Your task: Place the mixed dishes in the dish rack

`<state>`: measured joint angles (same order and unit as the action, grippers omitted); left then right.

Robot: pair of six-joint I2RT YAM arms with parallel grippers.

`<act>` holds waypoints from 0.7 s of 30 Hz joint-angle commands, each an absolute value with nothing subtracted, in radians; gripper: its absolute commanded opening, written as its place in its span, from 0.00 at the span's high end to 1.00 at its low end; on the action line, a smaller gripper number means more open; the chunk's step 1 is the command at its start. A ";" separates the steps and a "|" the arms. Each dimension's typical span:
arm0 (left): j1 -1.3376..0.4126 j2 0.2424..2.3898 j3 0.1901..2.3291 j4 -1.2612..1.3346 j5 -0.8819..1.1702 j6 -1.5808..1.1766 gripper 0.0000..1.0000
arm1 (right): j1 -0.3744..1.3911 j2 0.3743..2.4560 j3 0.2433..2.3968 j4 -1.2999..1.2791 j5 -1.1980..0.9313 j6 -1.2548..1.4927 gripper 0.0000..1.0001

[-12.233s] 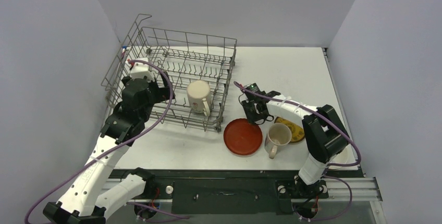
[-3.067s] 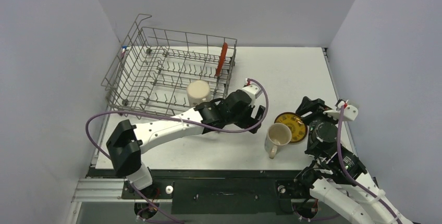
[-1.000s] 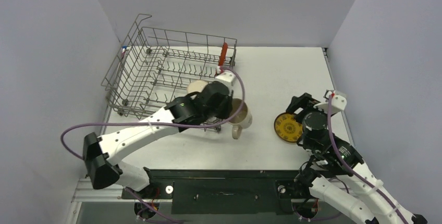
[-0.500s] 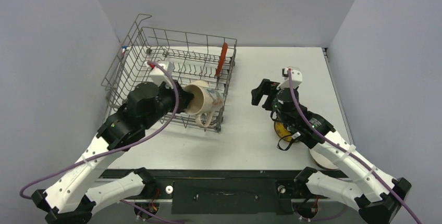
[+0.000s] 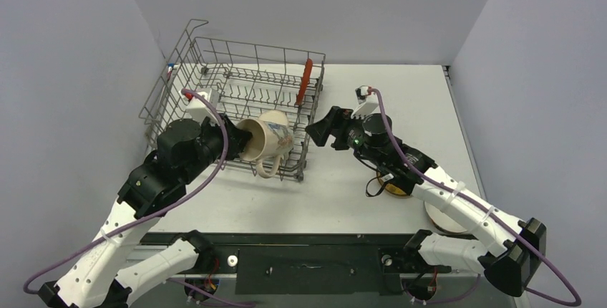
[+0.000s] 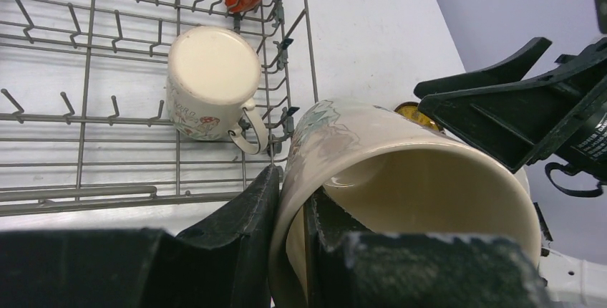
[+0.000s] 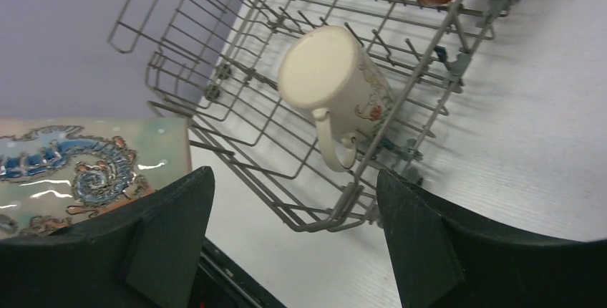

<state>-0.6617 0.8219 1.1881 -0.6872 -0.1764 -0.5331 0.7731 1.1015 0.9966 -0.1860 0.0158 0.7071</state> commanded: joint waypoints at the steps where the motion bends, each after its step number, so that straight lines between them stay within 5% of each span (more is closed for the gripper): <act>1: -0.626 0.779 1.235 -0.433 -0.091 -0.635 1.00 | 0.740 1.072 0.941 0.007 -0.142 0.812 0.21; 10: -0.458 0.839 1.189 -0.225 0.214 -0.778 1.00 | 0.714 1.012 0.838 0.159 -0.233 0.877 0.21; 21: -0.355 0.884 0.967 0.295 0.490 -1.098 1.00 | 0.745 1.027 0.651 0.720 -0.371 1.173 0.21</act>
